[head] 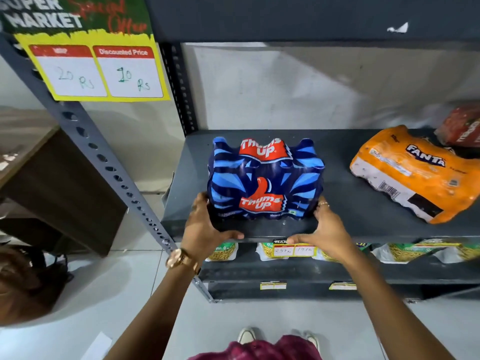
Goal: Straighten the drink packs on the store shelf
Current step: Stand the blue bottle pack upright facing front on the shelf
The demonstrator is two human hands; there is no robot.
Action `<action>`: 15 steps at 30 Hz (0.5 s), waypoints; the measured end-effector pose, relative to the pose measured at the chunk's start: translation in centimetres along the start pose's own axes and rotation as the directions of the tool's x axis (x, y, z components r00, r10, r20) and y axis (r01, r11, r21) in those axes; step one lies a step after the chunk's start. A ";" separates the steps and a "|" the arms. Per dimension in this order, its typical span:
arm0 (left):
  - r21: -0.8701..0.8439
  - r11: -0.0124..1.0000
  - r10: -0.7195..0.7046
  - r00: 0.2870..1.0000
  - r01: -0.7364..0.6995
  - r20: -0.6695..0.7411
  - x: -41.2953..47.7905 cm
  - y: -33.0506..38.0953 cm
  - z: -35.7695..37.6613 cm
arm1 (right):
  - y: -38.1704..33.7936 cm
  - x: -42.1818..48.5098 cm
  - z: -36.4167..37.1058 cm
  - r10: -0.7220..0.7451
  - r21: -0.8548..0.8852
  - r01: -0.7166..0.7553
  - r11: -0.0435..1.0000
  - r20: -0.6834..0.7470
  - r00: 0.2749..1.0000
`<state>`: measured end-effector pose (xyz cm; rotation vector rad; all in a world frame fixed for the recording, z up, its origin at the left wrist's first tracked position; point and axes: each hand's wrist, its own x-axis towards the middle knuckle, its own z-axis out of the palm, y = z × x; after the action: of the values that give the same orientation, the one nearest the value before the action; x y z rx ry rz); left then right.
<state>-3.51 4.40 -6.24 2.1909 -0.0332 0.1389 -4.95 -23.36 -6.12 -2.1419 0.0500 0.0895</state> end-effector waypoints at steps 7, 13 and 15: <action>0.109 0.993 0.064 0.988 -0.049 -0.141 -2.7 -1.5 -0.5 | 0.1 -2.1 2.6 -0.019 -0.036 0.013 0.999 -0.173 0.985; -0.018 0.999 0.036 0.992 -0.038 -0.119 -2.9 -1.6 -0.3 | 0.4 -2.7 2.9 -0.032 -0.113 0.006 0.994 -0.227 0.973; -0.061 0.997 0.028 0.992 -0.036 -0.127 -3.0 -1.7 -0.1 | 0.4 -3.0 3.1 -0.053 -0.132 0.020 0.991 -0.251 0.966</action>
<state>-6.38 5.39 -7.83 2.1147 -0.0016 0.2899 -8.14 -20.99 -7.87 -2.2708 0.1584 -0.2103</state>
